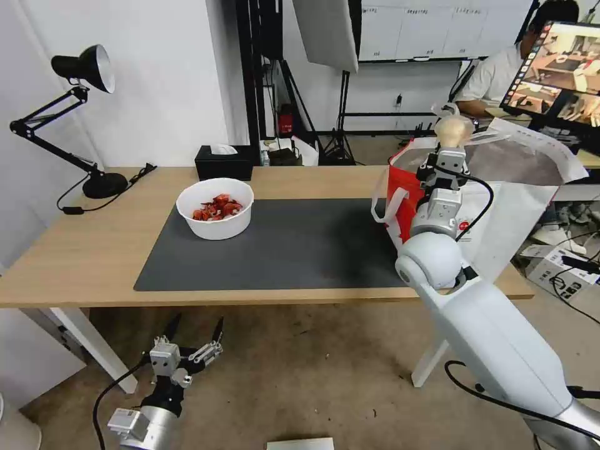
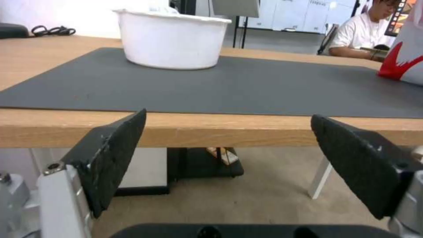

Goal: Pick up the trash from the table and place it into the takeout bag.

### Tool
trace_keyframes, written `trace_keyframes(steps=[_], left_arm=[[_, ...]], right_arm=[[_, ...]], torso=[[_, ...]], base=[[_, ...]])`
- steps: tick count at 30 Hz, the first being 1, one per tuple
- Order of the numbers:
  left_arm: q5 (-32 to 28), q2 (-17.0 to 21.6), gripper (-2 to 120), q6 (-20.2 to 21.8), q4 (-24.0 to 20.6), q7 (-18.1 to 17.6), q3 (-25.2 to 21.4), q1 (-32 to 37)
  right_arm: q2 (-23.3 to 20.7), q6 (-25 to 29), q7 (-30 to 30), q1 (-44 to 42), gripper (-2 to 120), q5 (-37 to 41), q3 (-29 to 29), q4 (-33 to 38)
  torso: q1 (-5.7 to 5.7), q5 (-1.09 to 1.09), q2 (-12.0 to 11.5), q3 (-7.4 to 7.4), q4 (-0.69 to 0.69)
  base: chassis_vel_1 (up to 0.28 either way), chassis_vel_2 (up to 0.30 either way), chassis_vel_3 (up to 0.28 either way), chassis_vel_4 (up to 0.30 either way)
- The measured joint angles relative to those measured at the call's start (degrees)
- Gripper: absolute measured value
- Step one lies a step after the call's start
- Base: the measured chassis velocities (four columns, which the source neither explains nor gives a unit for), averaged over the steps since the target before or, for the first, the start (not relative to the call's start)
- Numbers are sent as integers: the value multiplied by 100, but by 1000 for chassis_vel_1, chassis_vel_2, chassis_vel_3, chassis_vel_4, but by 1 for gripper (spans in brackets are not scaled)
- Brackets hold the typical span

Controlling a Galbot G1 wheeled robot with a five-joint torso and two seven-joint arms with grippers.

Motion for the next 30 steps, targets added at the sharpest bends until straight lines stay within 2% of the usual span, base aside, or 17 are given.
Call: trace_keyframes(steps=[5, 6, 9, 10, 13, 14, 17, 18, 20, 30], left_arm=[[0, 10, 100, 5, -20, 0, -4, 19], [0, 10, 100, 5, -20, 0, -4, 19], [0, 20, 100, 8, -41, 1, -12, 31], [0, 20, 100, 8, -41, 1, -12, 31], [0, 31, 100, 16, -67, 1, -15, 39], [0, 31, 100, 16, -67, 1, -15, 39], [-2, 45, 100, 20, -77, 1, -25, 49], [-2, 45, 100, 20, -77, 1, -25, 49], [-2, 49, 100, 20, -84, 1, -28, 55], [0, 37, 100, 22, -89, 3, -27, 59]], right_arm=[[-63, -79, 31, 33, 43, 200, -3, 34], [-63, -79, 31, 33, 43, 200, -3, 34], [-82, -99, 31, 60, 60, 249, -24, 57], [-82, -99, 31, 60, 60, 249, -24, 57], [-82, -113, 30, 81, 73, 272, -44, 57], [-82, -113, 30, 81, 73, 272, -44, 57], [-81, -118, 23, 84, 88, 296, -60, 69], [-81, -118, 23, 84, 88, 296, -60, 69], [-81, -122, 16, 80, 97, 329, -73, 85], [-113, -183, 12, 43, 100, 578, -83, 166]], torso=[[0, 1, 0, 0, 0], [0, 1, 0, 0, 0], [0, 0, 0, 0, 0], [0, 0, 0, 0, 0], [0, 0, 0, 0, 0], [0, 0, 0, 0, 0], [0, 0, 0, 0, 0], [0, 0, 0, 0, 0], [0, 0, 0, 0, 0], [0, 0, 0, 0, 0]], base=[[0, 0, 0, 0], [0, 0, 0, 0], [0, 0, 0, 0], [0, 0, 0, 0], [0, 0, 0, 0], [0, 0, 0, 0], [0, 0, 0, 0], [0, 0, 0, 0], [0, 0, 0, 0], [0, 0, 0, 0]])
